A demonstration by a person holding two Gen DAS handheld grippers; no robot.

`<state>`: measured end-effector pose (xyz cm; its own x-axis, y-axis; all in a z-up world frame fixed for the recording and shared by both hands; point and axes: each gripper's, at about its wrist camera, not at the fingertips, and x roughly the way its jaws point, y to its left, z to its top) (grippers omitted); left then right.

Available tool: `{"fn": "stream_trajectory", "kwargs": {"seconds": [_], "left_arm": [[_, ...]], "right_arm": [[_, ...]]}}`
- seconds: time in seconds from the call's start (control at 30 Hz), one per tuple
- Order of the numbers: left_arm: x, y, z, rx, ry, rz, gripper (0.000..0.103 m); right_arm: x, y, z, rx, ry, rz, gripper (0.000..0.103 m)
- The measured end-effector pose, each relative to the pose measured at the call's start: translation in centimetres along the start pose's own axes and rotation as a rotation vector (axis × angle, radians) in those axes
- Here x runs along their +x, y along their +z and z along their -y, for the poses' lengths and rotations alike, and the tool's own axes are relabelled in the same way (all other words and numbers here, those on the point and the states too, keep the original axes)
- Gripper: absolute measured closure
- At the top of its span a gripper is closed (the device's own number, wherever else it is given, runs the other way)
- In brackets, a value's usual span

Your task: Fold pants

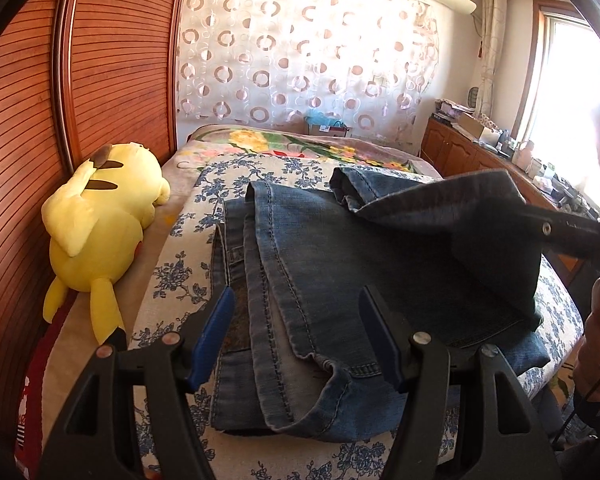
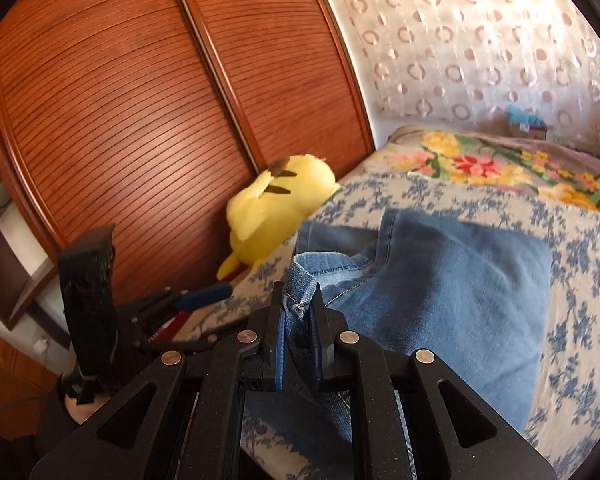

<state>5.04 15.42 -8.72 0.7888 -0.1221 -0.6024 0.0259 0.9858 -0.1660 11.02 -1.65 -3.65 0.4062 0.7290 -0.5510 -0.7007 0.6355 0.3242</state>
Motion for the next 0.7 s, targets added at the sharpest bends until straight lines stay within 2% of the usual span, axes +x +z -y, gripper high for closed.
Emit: {"fn": "stream_trajectory", "kwargs": {"seconds": [0.03, 0.23, 0.57, 0.7], "left_arm": [[0.0, 0.0, 0.0, 0.0, 0.0, -0.001, 0.039], [0.1, 0.1, 0.2, 0.0, -0.001, 0.0, 0.039], [0.2, 0.3, 0.3, 0.009, -0.004, -0.005, 0.039], [0.7, 0.6, 0.7, 0.022, -0.007, -0.015, 0.039]], "right_arm": [[0.0, -0.2, 0.1, -0.003, -0.005, -0.007, 0.087], [-1.0, -0.4, 0.0, -0.02, -0.046, -0.005, 0.074], [-1.9, -0.7, 1.4, -0.014, -0.095, 0.003, 0.073], [-2.0, -1.5, 2.5, -0.022, -0.142, -0.003, 0.073]]}}
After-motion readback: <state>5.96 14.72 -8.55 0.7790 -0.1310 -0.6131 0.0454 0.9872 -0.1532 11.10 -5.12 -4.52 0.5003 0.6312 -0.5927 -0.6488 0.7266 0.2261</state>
